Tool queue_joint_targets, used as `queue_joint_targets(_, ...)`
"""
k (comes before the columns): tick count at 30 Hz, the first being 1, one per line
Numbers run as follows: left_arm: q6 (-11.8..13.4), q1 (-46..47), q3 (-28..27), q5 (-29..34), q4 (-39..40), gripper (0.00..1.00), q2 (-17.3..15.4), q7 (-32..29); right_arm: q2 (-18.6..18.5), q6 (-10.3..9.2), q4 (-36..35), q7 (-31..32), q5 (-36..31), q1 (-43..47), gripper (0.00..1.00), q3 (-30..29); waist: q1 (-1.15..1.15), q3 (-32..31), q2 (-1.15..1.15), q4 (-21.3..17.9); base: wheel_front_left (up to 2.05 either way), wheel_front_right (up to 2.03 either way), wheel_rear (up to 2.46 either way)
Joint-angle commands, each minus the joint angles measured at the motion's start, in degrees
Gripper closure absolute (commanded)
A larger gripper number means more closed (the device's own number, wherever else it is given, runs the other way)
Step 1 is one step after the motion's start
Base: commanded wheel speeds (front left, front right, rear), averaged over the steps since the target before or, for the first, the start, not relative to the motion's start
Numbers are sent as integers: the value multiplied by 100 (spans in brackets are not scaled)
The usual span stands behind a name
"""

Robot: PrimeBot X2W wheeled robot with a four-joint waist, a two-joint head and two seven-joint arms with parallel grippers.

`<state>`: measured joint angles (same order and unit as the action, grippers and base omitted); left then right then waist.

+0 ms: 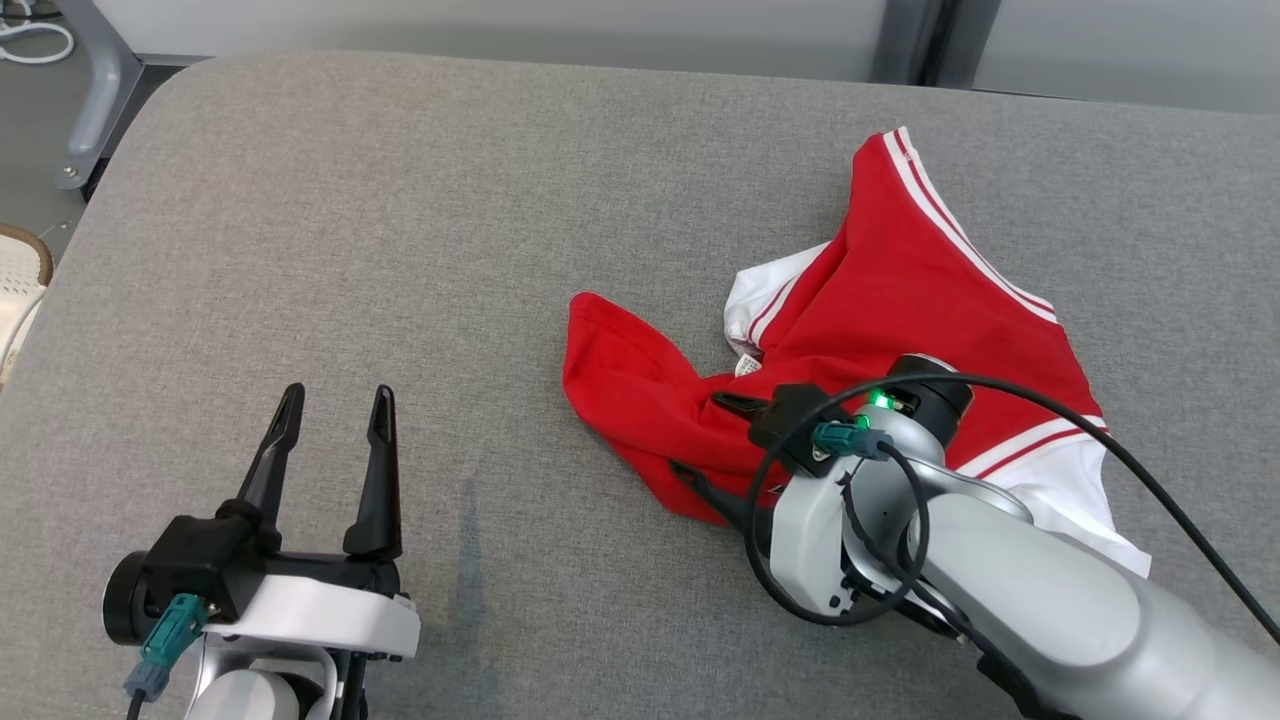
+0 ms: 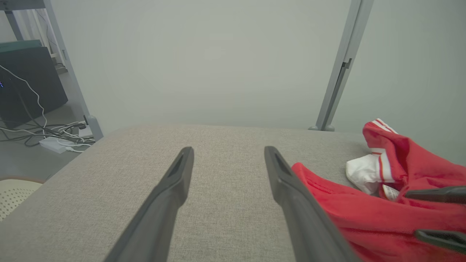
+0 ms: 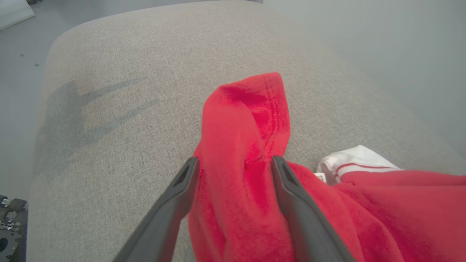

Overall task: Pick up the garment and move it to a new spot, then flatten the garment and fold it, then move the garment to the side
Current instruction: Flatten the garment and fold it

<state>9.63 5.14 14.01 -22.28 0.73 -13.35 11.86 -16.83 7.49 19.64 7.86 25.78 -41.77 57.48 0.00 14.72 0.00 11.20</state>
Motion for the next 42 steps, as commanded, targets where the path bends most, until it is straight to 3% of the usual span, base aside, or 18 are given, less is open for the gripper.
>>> queue_joint_targets(1, -12, 85, -7, -27, -31, 0, 6, 34, -49, 1, 75, 24, 110, -113, 10, 110, 0, 8, 0, 14, 0, 0, 0)
queue_joint_targets(2, -12, 89, -10, -34, -47, 0, 9, 47, -51, 1, 129, 38, 182, -197, 28, 215, 0, 11, 0, 17, 0, 0, 0)
queue_joint_targets(3, -9, 91, -10, -40, -64, 0, 12, 54, -50, 1, 181, 18, 258, -290, 83, 295, 0, 14, 0, 15, 0, 0, 0)
queue_joint_targets(4, -5, 92, -16, -44, -77, 0, 13, 67, -48, 1, 243, 29, 359, -357, 100, 371, 0, 12, 0, 11, 0, 0, 0)
queue_joint_targets(10, 30, 110, -61, -35, -121, 0, -21, 105, -10, 1, 134, -169, 642, -721, 100, 684, 0, 0, 0, -71, 0, 0, 0)
queue_joint_targets(17, 58, 106, -58, -31, -116, 0, -65, 91, 93, 1, -640, -493, 805, -1060, 100, 902, 0, -35, 0, -258, 0, 0, 0)
queue_joint_targets(23, 106, 69, -55, -23, -36, 0, -123, 54, -156, 1, -1008, -455, 954, -710, 100, 288, 0, -1, 0, -402, 0, 0, 0)
queue_joint_targets(29, 113, 68, -52, -34, 8, 0, -156, 33, -485, 1, -708, -282, 1079, -1, 100, -516, 0, 103, 0, -505, 0, 0, 0)
queue_joint_targets(39, 79, 188, 21, -24, -13, 0, -173, 18, -218, 1, 131, -589, 1239, 526, 100, -1196, 0, 212, 0, -555, 0, 0, 0)
queue_joint_targets(40, 75, 196, 26, -26, -14, 0, -176, 18, -191, 1, 186, -653, 1248, 564, 67, -1254, 0, 216, 0, -557, 0, 0, 0)
queue_joint_targets(41, 74, 200, 27, -28, -15, 0, -184, 18, -157, 1, 230, -738, 1268, 603, 0, -1315, 0, 218, 0, -562, 0, 0, 0)
queue_joint_targets(42, 72, 203, 31, -29, -15, 0, -186, 19, -138, 1, 266, -832, 1271, 644, 0, -1397, 0, 216, 0, -565, 0, 0, 0)
